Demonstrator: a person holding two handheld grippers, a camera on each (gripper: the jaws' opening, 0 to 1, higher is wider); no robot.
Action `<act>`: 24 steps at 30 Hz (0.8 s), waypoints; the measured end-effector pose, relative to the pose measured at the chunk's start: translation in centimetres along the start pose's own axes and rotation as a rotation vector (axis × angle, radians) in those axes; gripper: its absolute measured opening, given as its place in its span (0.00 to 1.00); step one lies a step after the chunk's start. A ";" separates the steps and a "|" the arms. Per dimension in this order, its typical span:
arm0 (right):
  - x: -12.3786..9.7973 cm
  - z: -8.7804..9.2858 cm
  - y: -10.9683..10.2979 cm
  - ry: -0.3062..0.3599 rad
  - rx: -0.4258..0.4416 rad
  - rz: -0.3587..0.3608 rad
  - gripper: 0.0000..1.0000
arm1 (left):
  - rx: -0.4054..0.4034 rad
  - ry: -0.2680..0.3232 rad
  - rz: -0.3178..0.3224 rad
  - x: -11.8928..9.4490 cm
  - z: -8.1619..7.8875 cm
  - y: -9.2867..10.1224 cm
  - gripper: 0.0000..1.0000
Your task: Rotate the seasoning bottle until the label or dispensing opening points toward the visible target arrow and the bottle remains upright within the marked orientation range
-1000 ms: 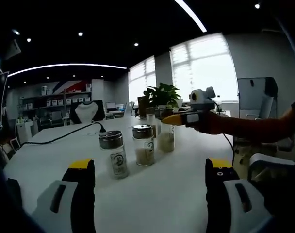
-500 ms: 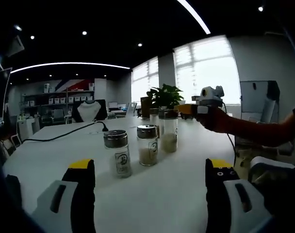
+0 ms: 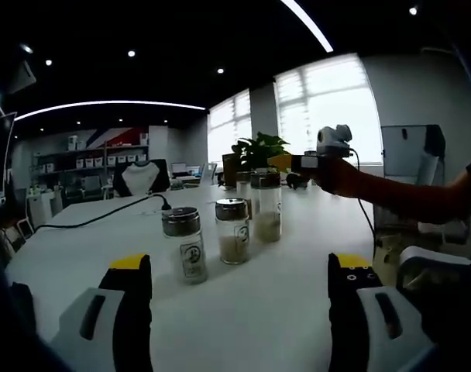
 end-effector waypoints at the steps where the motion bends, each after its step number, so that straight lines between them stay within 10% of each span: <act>1: 0.3 0.2 0.3 -0.010 -0.006 0.016 0.48 | 0.004 -0.003 0.001 0.0 0.0 0.1 1.00; 24: 5.9 4.3 2.7 -0.112 -0.057 0.204 0.45 | 0.010 -0.010 0.011 0.2 0.2 0.1 1.00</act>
Point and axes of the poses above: the point that each gripper's makers call its tool centre point, and the gripper's own axes: x roughly forward along the fingers, y roughly to its right, z roughly out of its underside, the point moved 5 cm from there along -x, roughly backward along the fingers, and after that the axes turned 7 degrees about z, right-handed, at the moved point
